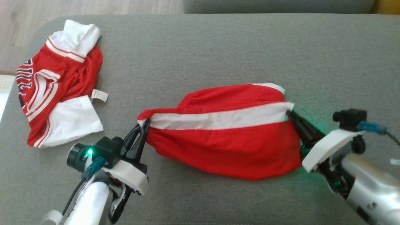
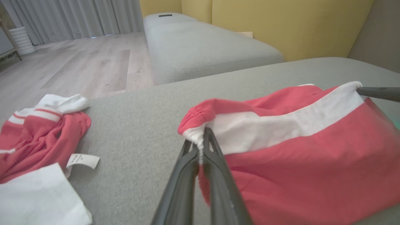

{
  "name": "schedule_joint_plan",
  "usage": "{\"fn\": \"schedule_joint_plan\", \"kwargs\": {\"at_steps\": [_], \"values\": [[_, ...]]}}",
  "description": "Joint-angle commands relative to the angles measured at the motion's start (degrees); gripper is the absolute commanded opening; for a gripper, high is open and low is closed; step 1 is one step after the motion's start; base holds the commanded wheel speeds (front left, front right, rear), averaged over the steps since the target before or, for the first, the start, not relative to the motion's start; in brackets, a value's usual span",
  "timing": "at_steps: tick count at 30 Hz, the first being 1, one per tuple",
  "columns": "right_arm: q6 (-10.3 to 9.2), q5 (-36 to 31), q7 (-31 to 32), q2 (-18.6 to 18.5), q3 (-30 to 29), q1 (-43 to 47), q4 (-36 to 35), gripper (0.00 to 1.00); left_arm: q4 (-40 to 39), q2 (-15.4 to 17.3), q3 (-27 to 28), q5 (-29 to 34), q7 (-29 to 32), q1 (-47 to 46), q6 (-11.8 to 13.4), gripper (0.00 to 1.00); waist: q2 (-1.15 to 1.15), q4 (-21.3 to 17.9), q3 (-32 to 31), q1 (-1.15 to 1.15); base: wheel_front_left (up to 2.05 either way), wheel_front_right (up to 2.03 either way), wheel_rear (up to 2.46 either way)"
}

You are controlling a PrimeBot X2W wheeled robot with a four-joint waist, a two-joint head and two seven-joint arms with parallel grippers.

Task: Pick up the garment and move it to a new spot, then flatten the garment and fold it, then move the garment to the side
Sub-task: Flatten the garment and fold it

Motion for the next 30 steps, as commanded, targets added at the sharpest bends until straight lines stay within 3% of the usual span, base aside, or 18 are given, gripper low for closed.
{"fn": "schedule_joint_plan", "kwargs": {"at_steps": [1, 8, 12, 16, 23, 27, 30], "values": [[0.39, 0.4, -1.3, -2.1, -0.4, -2.0, -2.0, 0.0, -2.6, 0.6, 2.6, 0.2, -0.7, -1.5, -0.2, 0.0, 0.0, -0.5, -0.2, 0.0, 0.0, 0.0, 0.0], [0.39, -0.6, -2.1, -6.2, -7.6, -9.5, -7.1, 0.0, -4.6, 3.3, -1.1, -6.7, -0.5, -10.9, -1.0, 0.0, 0.0, -4.7, 1.1, 0.0, 0.0, 0.0, 0.0], [0.39, -2.1, -2.1, -8.1, -13.5, -17.3, -8.5, 0.0, -6.5, 6.7, -6.0, -14.7, 3.1, -25.0, -1.0, 0.0, 0.0, -7.5, 4.9, 0.0, 0.0, 0.0, 0.0], [0.39, -4.2, -2.1, -9.7, -16.9, -28.6, -6.8, 0.0, -5.8, 7.9, -9.1, -19.7, 5.6, -42.8, -1.0, 0.0, 0.0, -10.1, 10.6, 0.0, 0.0, 0.0, 0.0], [0.39, -11.4, -2.2, -9.1, -26.2, -45.3, -1.3, 0.0, 4.0, 2.7, -11.6, -19.8, 0.7, -65.8, -1.0, 0.0, 0.0, -13.4, 16.9, 0.0, 0.0, 0.0, 0.0], [0.39, -15.8, -2.2, -7.2, -32.0, -47.3, -1.3, 0.0, 8.2, -0.3, -11.5, -19.3, -0.6, -68.8, -1.0, 0.0, 0.0, -14.5, 17.6, 0.0, 0.0, 0.0, 0.0], [0.39, -18.1, -2.2, -6.2, -31.4, -43.7, -2.0, 0.0, 7.8, -0.3, -13.1, -19.0, -0.7, -65.7, -1.0, 0.0, 0.0, -15.1, 17.9, 0.0, 0.0, 0.0, 0.0]]}}
